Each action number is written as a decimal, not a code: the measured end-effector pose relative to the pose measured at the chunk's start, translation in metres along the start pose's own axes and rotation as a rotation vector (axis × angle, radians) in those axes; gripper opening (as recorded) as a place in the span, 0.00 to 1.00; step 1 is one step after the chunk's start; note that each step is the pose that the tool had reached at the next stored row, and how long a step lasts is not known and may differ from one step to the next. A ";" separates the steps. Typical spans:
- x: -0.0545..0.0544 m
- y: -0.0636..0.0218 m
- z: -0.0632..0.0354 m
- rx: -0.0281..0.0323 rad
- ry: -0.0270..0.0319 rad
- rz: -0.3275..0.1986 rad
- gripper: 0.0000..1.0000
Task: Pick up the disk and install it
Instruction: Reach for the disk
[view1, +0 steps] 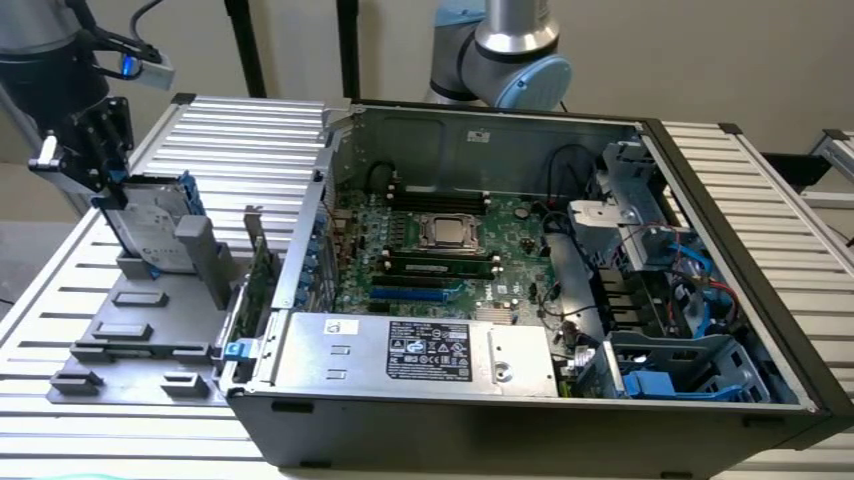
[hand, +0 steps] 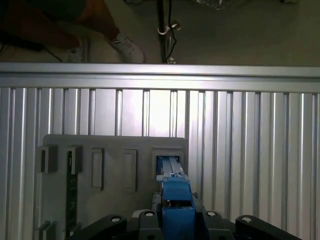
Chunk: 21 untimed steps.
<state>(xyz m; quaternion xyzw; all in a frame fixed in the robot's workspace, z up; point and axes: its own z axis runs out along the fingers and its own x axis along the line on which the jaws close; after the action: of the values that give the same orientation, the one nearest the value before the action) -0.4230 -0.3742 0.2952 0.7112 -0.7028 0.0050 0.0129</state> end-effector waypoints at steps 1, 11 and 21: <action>0.000 0.0000 0.0000 0.0000 0.0000 0.000 0.33; 0.000 -0.0002 -0.0067 -0.0001 0.0000 0.000 0.33; 0.001 -0.0022 -0.0389 0.0000 0.0001 0.000 0.33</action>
<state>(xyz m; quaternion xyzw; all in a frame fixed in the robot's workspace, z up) -0.4204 -0.3741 0.3341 0.7112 -0.7028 0.0050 0.0129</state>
